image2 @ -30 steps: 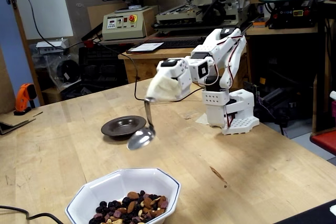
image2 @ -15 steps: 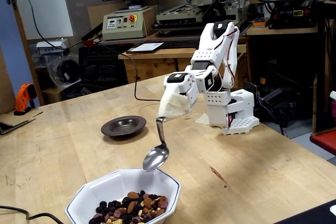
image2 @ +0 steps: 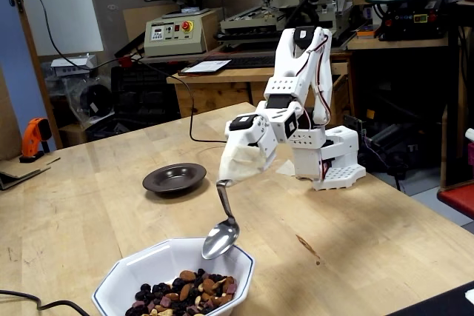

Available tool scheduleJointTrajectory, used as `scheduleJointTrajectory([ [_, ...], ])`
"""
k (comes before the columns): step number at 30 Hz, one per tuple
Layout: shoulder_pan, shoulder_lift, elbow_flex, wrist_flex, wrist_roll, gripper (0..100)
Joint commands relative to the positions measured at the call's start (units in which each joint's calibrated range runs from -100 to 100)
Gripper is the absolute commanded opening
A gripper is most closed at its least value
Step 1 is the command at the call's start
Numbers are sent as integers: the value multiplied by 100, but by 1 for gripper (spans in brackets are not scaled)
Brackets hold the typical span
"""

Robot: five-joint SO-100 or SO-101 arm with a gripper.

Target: Use spoon to transfer food from the white bowl to brown plate

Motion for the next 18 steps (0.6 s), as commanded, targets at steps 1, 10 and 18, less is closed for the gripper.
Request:
scheduleJointTrajectory([
  [1,29,328,-730,-194,-29,4],
  [10,29,1098,-1544,-194,-34,4],
  [18,407,1509,-2155,-138,-39,4],
])
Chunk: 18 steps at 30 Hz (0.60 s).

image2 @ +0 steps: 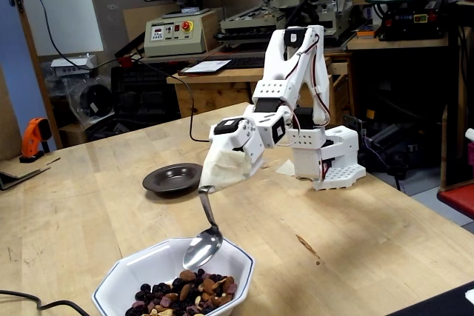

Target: Use spoon to transfer food from the white bowl to brown plate

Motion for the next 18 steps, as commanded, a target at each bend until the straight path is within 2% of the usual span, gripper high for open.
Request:
scheduleJointTrajectory([
  [1,372,49,-634,-74,-29,4],
  [8,861,126,-758,-66,-29,4],
  [18,868,49,-758,-66,-29,4],
])
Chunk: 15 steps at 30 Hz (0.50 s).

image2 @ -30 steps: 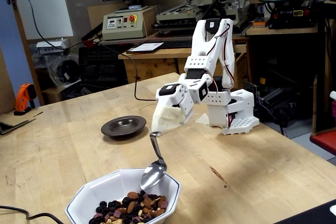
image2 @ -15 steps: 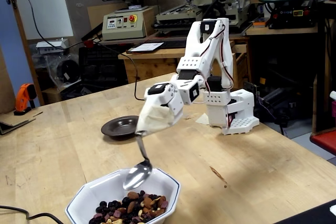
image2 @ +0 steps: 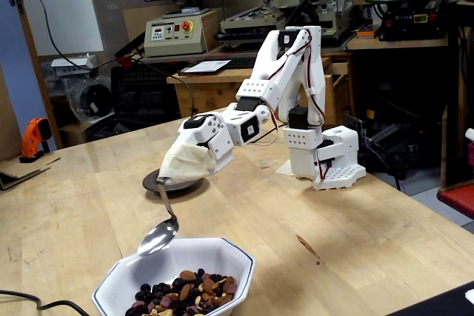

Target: Use spoon to transfer food from the white bowl to brown plate

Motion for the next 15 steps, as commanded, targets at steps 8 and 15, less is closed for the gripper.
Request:
scheduleJointTrajectory([
  [8,28,-157,-359,-129,15,4],
  [15,21,-165,-342,-129,24,4],
])
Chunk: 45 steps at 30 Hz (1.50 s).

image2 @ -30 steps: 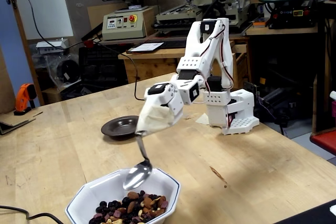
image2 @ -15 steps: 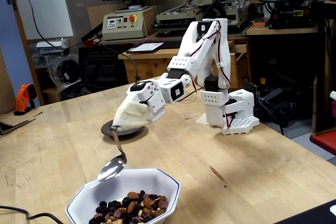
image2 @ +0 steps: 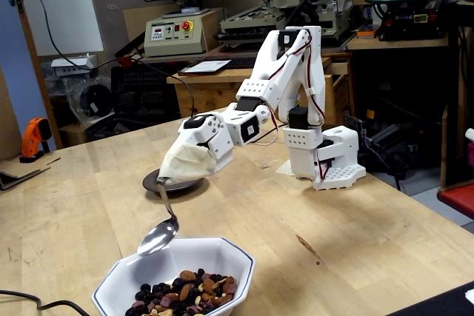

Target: Use spoon to transfer food from the white bowl to brown plate

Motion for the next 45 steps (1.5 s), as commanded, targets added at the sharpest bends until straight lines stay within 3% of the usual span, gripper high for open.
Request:
scheduleJointTrajectory([
  [1,21,-165,-333,-129,20,4],
  [20,36,-11,12,-153,-24,4],
  [30,73,83,826,-1347,-29,4],
  [45,36,1272,747,-1695,-29,4],
])
